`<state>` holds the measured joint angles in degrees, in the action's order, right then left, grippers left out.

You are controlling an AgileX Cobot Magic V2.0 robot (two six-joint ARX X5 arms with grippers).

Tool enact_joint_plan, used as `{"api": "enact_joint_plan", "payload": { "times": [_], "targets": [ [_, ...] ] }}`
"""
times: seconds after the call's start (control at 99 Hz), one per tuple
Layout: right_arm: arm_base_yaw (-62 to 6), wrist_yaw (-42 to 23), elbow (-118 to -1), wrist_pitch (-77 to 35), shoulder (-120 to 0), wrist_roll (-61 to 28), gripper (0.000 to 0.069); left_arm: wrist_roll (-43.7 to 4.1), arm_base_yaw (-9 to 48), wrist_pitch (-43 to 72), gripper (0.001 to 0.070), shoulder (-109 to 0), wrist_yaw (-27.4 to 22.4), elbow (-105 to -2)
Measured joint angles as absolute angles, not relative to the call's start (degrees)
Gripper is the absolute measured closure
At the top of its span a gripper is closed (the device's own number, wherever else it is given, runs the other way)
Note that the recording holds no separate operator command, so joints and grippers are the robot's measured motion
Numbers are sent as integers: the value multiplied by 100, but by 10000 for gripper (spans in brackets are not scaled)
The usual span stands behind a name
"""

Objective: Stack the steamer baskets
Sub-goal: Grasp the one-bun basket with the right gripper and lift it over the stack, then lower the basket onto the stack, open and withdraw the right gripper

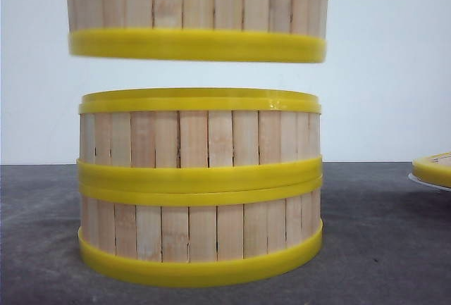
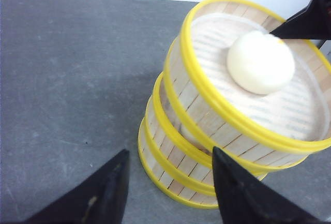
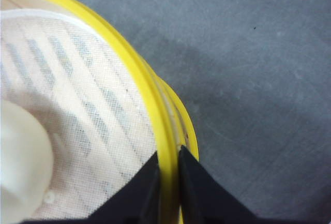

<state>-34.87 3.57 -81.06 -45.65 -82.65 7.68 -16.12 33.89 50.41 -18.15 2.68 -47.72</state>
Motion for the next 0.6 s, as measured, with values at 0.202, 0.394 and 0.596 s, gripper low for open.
{"api": "enact_joint_plan", "payload": {
  "times": [0.202, 0.394, 0.596],
  "targets": [
    [-3487, 211, -8106, -4611, -8541, 720, 664, -1614, 3389, 5061, 411, -1815, 268, -4772],
    [-3487, 123, -8106, -4609, -8670, 661, 664, -1614, 3389, 5070, 411, -1815, 268, -4772],
    [-3485, 102, -8106, -4593, -8790, 615, 665, -1614, 3389, 5076, 411, -1815, 266, -4772]
  ]
}}
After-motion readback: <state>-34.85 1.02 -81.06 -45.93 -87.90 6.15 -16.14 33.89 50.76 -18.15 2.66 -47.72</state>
